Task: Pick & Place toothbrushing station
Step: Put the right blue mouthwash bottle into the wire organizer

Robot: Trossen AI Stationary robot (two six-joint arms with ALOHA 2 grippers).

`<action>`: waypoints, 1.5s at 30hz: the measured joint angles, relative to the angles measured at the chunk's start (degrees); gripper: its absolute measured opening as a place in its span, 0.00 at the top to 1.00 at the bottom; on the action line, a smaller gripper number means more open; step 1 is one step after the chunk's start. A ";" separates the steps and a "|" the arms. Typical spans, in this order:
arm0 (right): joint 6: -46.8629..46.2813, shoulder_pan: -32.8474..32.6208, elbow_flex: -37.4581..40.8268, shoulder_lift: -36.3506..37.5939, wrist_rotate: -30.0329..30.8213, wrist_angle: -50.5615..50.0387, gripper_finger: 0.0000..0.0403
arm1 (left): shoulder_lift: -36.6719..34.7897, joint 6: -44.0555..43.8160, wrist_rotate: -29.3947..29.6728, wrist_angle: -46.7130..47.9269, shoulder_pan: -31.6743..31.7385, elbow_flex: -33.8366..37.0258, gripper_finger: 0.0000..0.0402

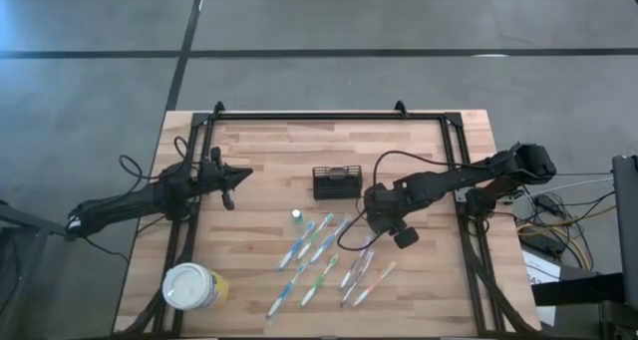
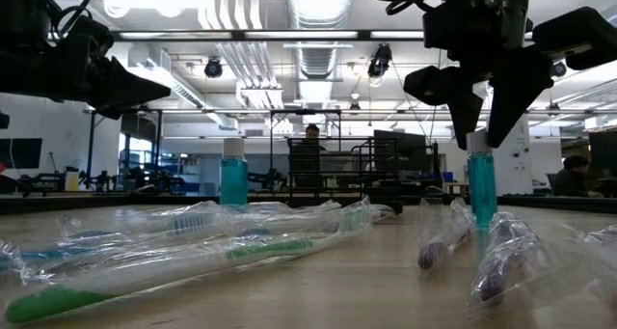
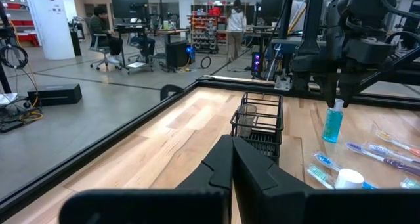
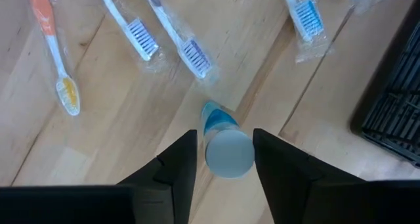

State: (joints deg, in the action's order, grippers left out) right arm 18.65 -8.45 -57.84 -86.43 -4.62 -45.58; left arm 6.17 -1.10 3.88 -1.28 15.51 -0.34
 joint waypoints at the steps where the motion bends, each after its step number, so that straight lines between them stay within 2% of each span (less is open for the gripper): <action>1: -0.01 0.00 0.00 0.00 0.00 0.00 0.68 | -0.01 0.00 0.00 0.00 0.00 0.00 0.99; 8: -0.24 0.00 0.00 0.02 -0.04 0.15 0.78 | 0.00 0.00 0.02 0.00 0.00 0.00 0.99; 16: -1.90 0.00 -2.69 2.74 -0.04 -0.77 0.78 | -0.01 0.00 0.02 0.01 -0.01 0.00 0.99; 21: -2.45 0.52 -2.94 12.08 -2.41 3.79 0.78 | 0.00 0.00 0.02 0.07 0.00 0.00 0.99; 26: -5.51 3.21 0.69 24.91 -5.29 10.55 0.78 | 0.07 0.00 -0.26 0.17 -0.01 0.00 0.99; 33: -12.69 5.30 13.51 43.77 -5.85 25.61 0.78 | 0.07 -0.09 -0.31 0.02 -0.02 0.00 0.99; 36: -16.41 5.36 19.48 50.44 -4.02 30.24 0.78 | 0.07 -0.11 -0.31 0.00 0.00 0.00 0.99; 40: -20.04 5.35 25.15 57.32 -1.27 33.13 0.78 | 0.07 -0.15 -0.33 0.00 -0.01 0.00 0.99; 45: -23.09 5.35 32.83 63.51 -0.07 41.27 0.78 | 0.07 -0.24 -0.35 0.00 0.00 0.00 0.99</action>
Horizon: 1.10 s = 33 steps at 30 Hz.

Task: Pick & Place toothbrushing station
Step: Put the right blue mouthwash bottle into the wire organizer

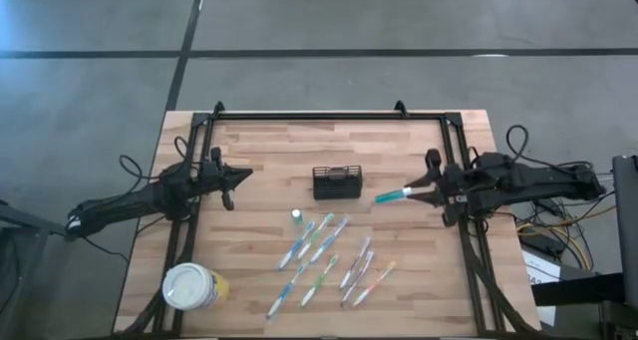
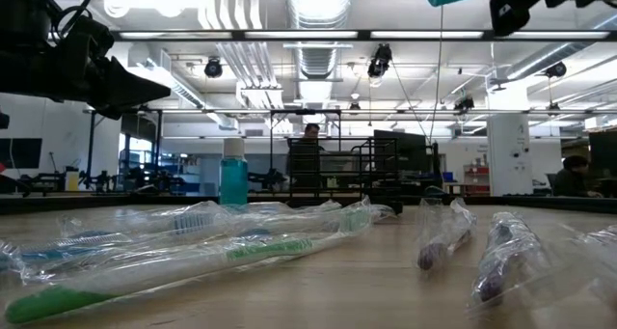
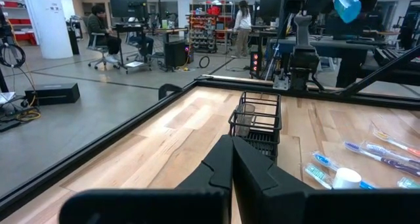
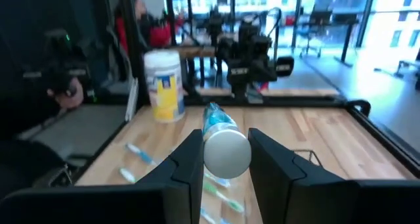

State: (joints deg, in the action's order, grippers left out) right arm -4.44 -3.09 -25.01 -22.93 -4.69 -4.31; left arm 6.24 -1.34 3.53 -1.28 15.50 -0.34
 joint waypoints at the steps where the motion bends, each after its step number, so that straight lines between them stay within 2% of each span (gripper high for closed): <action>1: -0.62 0.02 1.48 0.89 0.13 1.58 0.78 | 0.00 0.00 0.00 0.00 0.00 0.00 0.99; 11: -5.20 0.00 12.93 5.09 0.30 16.23 0.78 | 0.00 0.00 -0.07 0.02 0.00 0.00 0.99; 22: -6.32 0.02 13.62 4.83 0.27 16.59 0.78 | 0.02 0.00 -0.11 0.09 0.00 0.00 0.99; 26: -5.29 0.02 7.48 1.92 2.60 12.70 0.78 | 0.02 -0.11 -0.11 0.26 0.00 0.00 0.99; 29: -2.46 0.03 -1.52 -3.94 4.68 2.42 0.78 | 0.02 -0.13 -0.11 0.26 -0.02 0.00 0.99; 33: -2.02 1.00 -16.40 -14.97 11.65 -14.83 0.78 | 0.02 -0.13 -0.11 0.26 0.00 0.00 0.99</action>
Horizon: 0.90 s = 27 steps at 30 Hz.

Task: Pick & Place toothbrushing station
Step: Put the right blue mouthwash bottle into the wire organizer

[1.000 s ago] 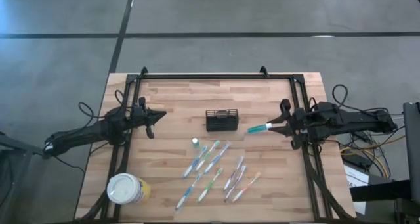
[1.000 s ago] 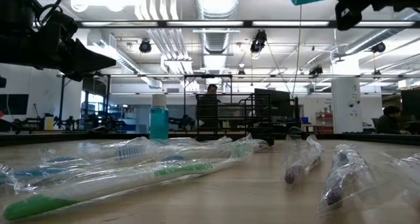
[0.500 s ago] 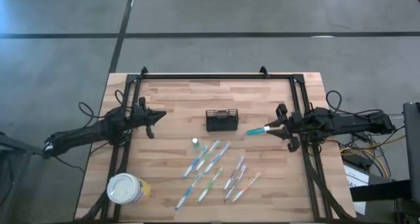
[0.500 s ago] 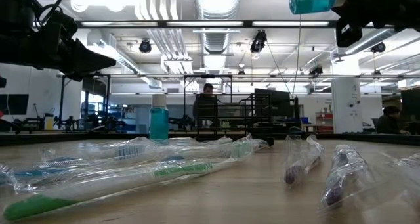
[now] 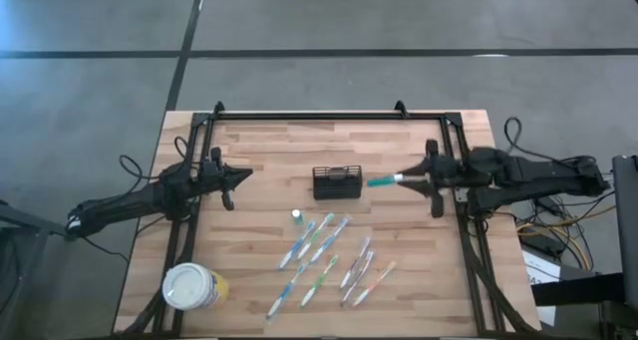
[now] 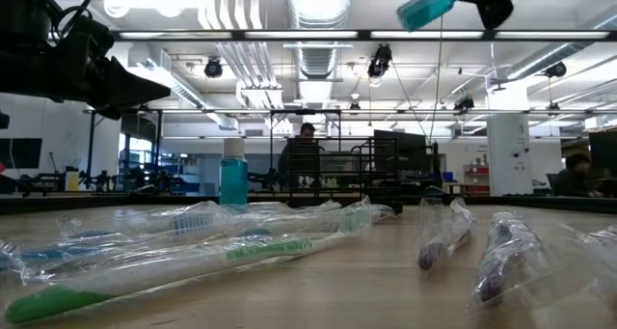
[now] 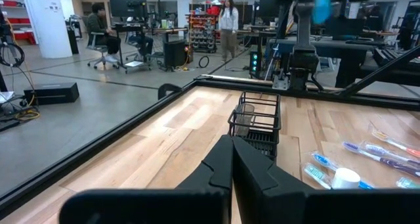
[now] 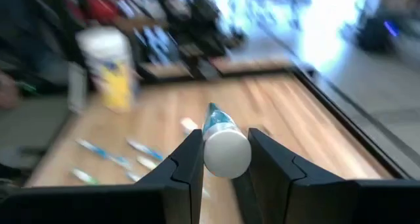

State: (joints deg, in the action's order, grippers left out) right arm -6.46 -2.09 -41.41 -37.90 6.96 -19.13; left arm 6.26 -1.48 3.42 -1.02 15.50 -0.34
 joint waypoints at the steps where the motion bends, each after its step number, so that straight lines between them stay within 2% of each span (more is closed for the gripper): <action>1: -0.27 0.68 -4.28 -3.23 1.02 -4.44 0.78 | 0.00 -0.02 0.00 0.00 0.00 0.00 0.99; 6: 2.19 4.05 -22.81 -19.86 2.22 -21.83 0.78 | 0.03 -0.04 -0.01 0.42 0.00 0.00 0.99; 13: 8.85 7.90 -43.43 -40.75 2.25 -35.75 0.78 | 0.63 -0.06 -0.42 0.61 -0.02 0.00 0.99; 21: 11.75 9.32 -58.81 -57.90 2.15 -47.01 0.78 | 0.76 -0.06 -1.18 0.76 -0.02 0.00 0.99; 27: 13.36 9.01 -66.46 -64.96 1.75 -49.71 0.78 | 0.76 0.07 -1.27 0.76 0.00 0.00 0.99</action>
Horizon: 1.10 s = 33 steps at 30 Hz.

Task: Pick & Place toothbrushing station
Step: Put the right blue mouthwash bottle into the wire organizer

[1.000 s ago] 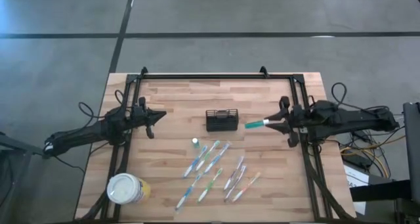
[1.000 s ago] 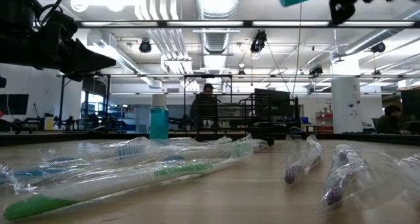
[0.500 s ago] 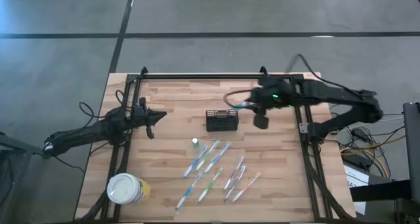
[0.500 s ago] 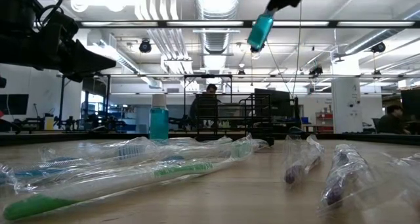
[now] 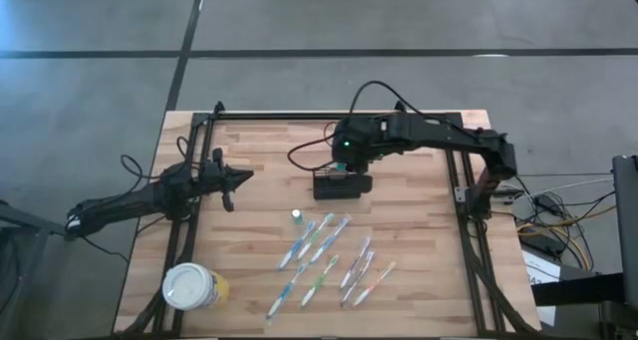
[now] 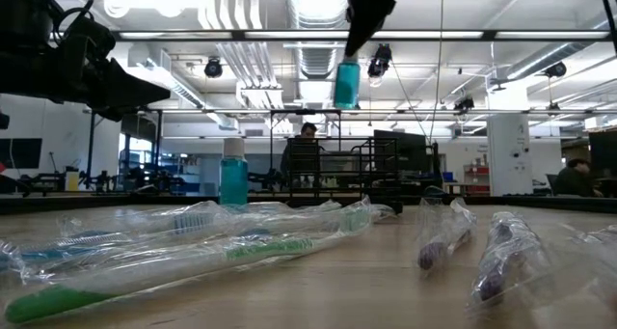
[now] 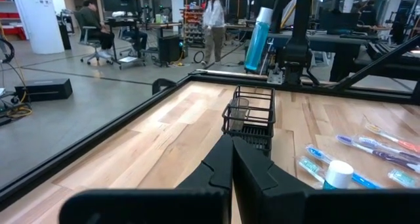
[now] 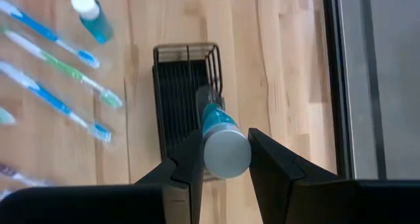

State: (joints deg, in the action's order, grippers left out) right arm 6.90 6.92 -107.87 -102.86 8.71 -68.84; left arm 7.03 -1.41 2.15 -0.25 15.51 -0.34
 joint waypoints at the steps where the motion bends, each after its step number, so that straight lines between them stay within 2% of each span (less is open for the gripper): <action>1: 0.45 0.00 -1.08 -0.79 -0.17 -0.23 0.78 | 0.00 0.00 0.00 0.00 0.00 0.00 0.99; 5: 0.72 0.00 -5.12 -4.02 -3.07 -2.13 0.78 | 0.01 0.00 -0.02 0.00 0.00 0.00 0.99; 10: -0.27 -0.29 -6.63 -5.35 -4.90 -3.24 0.77 | 0.09 0.02 -0.02 0.00 0.00 0.00 0.99; 33: -6.75 -0.52 4.06 -5.37 -6.16 4.96 0.77 | 0.37 -0.06 -0.15 -0.02 -0.02 0.00 0.99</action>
State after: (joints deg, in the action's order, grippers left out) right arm 0.15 6.39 -103.82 -108.22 2.55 -63.88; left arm 7.40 -1.48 2.00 -0.27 15.49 -0.34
